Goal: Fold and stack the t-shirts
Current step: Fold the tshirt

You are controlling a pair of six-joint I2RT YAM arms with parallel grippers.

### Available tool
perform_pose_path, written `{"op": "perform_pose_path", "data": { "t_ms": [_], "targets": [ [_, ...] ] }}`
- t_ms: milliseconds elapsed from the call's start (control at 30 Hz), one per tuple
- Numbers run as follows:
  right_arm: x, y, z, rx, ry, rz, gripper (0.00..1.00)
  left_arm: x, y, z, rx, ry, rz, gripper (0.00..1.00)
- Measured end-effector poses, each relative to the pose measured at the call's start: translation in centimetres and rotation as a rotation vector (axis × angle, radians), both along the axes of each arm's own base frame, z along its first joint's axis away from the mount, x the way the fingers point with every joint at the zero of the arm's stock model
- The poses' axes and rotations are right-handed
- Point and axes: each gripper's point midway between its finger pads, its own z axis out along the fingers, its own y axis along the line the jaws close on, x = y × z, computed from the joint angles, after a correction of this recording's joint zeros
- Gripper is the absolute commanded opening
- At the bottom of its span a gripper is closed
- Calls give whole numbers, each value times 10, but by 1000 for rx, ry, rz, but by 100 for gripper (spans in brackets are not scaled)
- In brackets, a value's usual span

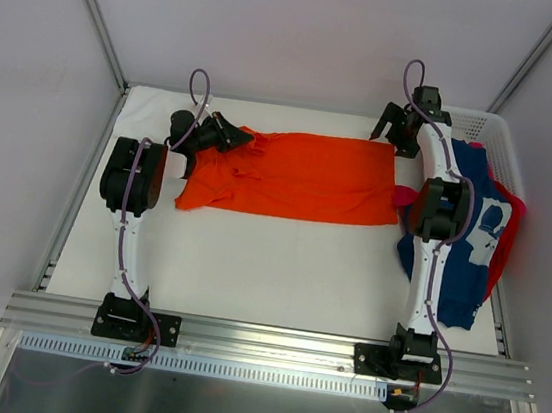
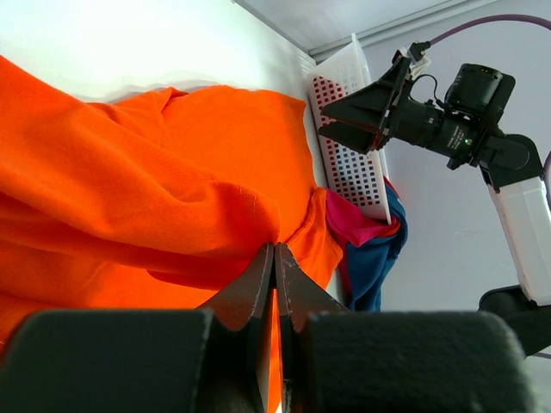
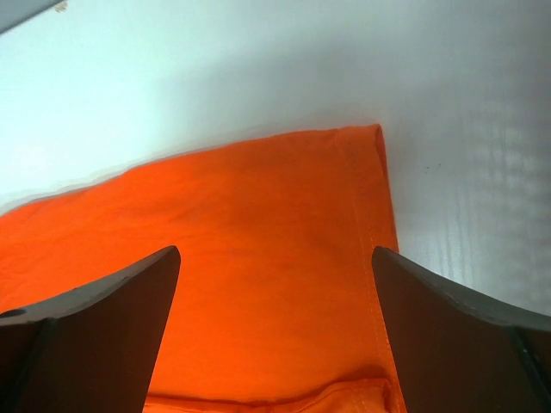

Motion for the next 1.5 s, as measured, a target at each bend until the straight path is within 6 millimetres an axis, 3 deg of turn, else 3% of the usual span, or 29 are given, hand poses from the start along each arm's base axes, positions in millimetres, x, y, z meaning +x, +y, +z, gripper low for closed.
{"op": "perform_pose_path", "data": {
  "t_ms": [267, 467, 567, 733, 833, 967, 1033, 1133, 1167, 1267, 1300, 1500],
  "targets": [
    [-5, -13, 4, -106, 15, 51, 99, 0, 0, 0, 0, 2, 0, 0],
    [-36, -12, -7, -161, 125, 180, 99, 0, 0, 2, -11, 4, 0, 0],
    [-45, -10, -9, -147, 157, 214, 99, 0, -1, 4, -22, 11, 1, 0],
    [-52, -5, -19, -102, 193, 248, 85, -2, -4, 6, -33, 11, -5, 0],
    [-59, 0, -32, -15, 231, 254, 90, -5, -7, 4, -38, 17, -11, 0],
    [-60, -2, -30, 36, 225, 239, 88, -9, -8, 0, -41, 32, -15, 0],
    [-60, -2, -31, 30, 226, 239, 83, -10, -8, 0, -41, 32, -20, 0],
    [-61, -3, -34, 17, 235, 242, 48, -11, -8, 0, -15, 30, -28, 0],
    [-63, -3, -36, 16, 241, 239, 29, -12, -7, 1, -1, 35, -29, 0],
    [-73, -2, -42, 26, 273, 235, 6, -14, -6, 8, 26, 29, -31, 0],
    [-76, -1, -43, 32, 282, 233, 0, -15, -6, 12, 28, 23, -32, 0],
    [-93, 6, -44, 60, 314, 233, 0, -41, -3, 11, 29, 48, -29, 0]
  ]
}}
